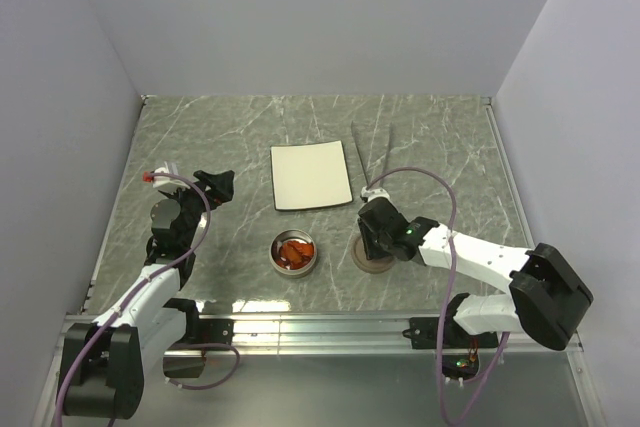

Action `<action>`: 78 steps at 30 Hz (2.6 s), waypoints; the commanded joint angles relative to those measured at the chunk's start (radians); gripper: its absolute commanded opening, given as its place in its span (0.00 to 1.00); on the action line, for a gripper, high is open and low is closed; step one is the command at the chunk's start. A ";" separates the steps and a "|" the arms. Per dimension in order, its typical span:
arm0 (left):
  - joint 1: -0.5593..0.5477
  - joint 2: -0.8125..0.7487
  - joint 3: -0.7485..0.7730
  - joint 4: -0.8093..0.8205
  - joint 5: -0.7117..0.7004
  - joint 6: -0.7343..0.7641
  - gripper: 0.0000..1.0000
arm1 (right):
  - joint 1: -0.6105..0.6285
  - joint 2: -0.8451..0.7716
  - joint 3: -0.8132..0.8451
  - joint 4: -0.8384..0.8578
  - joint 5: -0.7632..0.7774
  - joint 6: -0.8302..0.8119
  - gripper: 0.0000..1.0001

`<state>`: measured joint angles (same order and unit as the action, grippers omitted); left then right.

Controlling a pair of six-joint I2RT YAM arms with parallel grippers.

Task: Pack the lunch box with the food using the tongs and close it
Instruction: Pick up the lid of the lunch box with the right arm, then put the lid back on the lunch box

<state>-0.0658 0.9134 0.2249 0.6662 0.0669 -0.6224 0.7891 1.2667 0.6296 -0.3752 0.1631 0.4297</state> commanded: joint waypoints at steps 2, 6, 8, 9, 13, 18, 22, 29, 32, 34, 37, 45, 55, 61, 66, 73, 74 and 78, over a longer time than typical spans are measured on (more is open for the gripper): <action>0.004 -0.004 0.013 0.033 0.016 -0.005 0.99 | 0.012 -0.010 0.032 -0.001 -0.010 0.012 0.32; 0.003 -0.007 0.011 0.030 0.013 -0.007 0.99 | 0.016 -0.012 0.038 -0.007 0.009 0.015 0.14; 0.004 -0.010 0.011 0.029 0.011 -0.007 0.99 | 0.018 -0.010 0.044 -0.017 0.024 0.020 0.10; 0.004 -0.010 0.011 0.029 0.010 -0.007 0.99 | 0.021 -0.012 0.045 -0.021 0.029 0.020 0.06; 0.004 -0.013 0.010 0.029 0.011 -0.007 1.00 | 0.024 -0.024 0.056 -0.034 0.045 0.023 0.00; 0.004 -0.013 0.010 0.027 0.010 -0.007 0.99 | 0.029 -0.090 0.082 -0.054 0.044 0.020 0.00; 0.003 -0.015 0.010 0.029 0.010 -0.007 0.99 | 0.030 -0.150 0.119 -0.071 0.029 0.006 0.00; 0.004 -0.011 0.010 0.029 0.013 -0.007 0.99 | 0.051 -0.173 0.203 -0.034 -0.053 -0.023 0.00; 0.004 -0.011 0.014 0.021 0.002 -0.011 0.99 | 0.084 -0.106 0.266 -0.011 -0.077 -0.040 0.00; 0.004 -0.011 0.014 0.019 -0.003 -0.014 0.99 | 0.111 -0.063 0.323 0.001 -0.092 -0.055 0.00; 0.004 -0.013 0.011 0.019 -0.007 -0.017 1.00 | 0.151 0.025 0.405 0.009 -0.109 -0.074 0.00; 0.006 -0.027 0.007 0.019 -0.009 -0.016 0.99 | 0.243 0.263 0.564 -0.022 -0.145 -0.095 0.00; 0.004 -0.031 0.004 0.021 -0.006 -0.017 0.99 | 0.312 0.376 0.648 -0.051 -0.146 -0.097 0.00; 0.006 -0.041 0.001 0.018 -0.004 -0.016 1.00 | 0.325 0.434 0.691 -0.068 -0.145 -0.105 0.00; 0.006 -0.047 -0.002 0.018 -0.004 -0.016 0.99 | 0.325 0.462 0.697 -0.073 -0.137 -0.108 0.00; 0.006 -0.047 -0.002 0.021 -0.004 -0.016 1.00 | 0.305 0.401 0.625 -0.062 -0.089 -0.091 0.00; 0.006 -0.047 -0.002 0.021 -0.003 -0.016 0.99 | 0.296 0.389 0.615 -0.051 -0.083 -0.085 0.00; 0.006 -0.045 -0.002 0.019 -0.003 -0.016 1.00 | 0.269 0.330 0.549 -0.031 -0.076 -0.077 0.00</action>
<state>-0.0647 0.8845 0.2245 0.6651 0.0624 -0.6327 1.0866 1.6699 1.2160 -0.4198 0.0441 0.3477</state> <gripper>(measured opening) 0.995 0.129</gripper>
